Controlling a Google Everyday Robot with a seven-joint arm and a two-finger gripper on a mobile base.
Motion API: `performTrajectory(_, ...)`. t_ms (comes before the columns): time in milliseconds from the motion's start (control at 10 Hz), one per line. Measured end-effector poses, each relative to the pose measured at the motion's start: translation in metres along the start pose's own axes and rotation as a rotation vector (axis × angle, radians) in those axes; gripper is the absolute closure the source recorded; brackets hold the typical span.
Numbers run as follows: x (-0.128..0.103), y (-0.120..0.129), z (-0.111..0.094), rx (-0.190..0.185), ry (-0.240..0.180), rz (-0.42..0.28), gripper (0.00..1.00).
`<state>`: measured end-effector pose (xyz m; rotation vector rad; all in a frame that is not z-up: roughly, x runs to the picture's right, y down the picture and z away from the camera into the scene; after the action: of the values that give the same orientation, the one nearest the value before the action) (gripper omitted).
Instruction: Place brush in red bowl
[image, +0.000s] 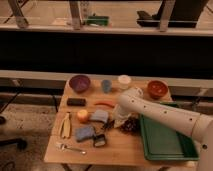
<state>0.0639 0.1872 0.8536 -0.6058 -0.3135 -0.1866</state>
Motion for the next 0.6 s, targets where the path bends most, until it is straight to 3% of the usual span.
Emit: performTrajectory(600, -0.003, 0.003, -0.022, 0.043, 0.033, -0.021, 1.00)
